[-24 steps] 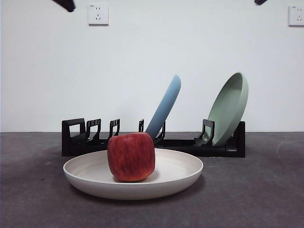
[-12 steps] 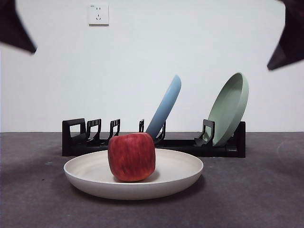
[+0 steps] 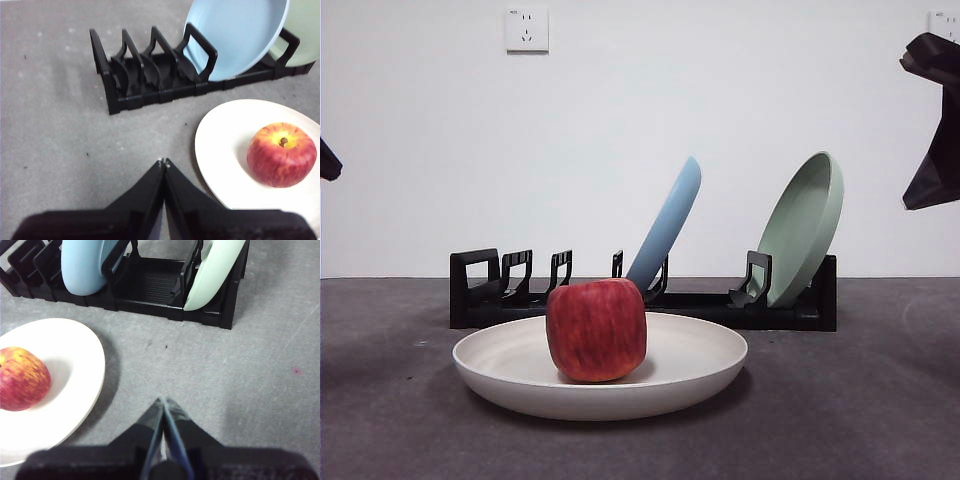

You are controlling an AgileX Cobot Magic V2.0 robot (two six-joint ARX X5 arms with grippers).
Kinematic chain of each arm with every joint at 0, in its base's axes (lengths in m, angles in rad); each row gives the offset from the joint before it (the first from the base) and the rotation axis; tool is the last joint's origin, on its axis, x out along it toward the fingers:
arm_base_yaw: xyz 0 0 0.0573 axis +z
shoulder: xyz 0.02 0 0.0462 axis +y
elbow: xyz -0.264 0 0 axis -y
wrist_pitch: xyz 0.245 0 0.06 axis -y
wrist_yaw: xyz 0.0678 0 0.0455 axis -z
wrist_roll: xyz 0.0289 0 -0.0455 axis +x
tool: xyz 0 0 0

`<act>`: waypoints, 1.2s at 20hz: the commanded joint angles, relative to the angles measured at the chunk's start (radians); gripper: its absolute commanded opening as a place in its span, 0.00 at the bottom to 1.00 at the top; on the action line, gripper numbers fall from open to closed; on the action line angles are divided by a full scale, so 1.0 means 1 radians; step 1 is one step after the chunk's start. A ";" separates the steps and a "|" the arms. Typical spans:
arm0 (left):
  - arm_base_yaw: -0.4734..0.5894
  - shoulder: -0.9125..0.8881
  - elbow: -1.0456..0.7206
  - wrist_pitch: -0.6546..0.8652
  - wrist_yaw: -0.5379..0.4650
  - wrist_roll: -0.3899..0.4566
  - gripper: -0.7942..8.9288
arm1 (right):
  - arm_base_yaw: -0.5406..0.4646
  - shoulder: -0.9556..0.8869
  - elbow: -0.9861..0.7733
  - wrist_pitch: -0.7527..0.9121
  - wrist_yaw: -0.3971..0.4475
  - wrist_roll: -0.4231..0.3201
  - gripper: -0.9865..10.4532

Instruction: Take the yellow plate from the plate rack,put the plate on the table,take the apple from the table,put the apple in the plate

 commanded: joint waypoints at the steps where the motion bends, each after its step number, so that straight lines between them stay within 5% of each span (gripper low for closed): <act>1: 0.002 -0.003 -0.005 0.005 -0.001 -0.006 0.08 | 0.000 -0.002 -0.007 0.005 0.003 0.012 0.09; 9: 0.015 -0.146 -0.005 -0.058 0.000 0.028 0.08 | 0.001 -0.002 -0.007 0.005 0.003 0.012 0.09; 17: 0.347 -0.513 -0.114 -0.045 0.031 0.154 0.08 | 0.000 -0.002 -0.007 0.005 0.003 0.012 0.09; 24: 0.401 -0.578 -0.335 0.067 0.105 0.151 0.08 | 0.000 -0.002 -0.007 0.005 0.003 0.012 0.09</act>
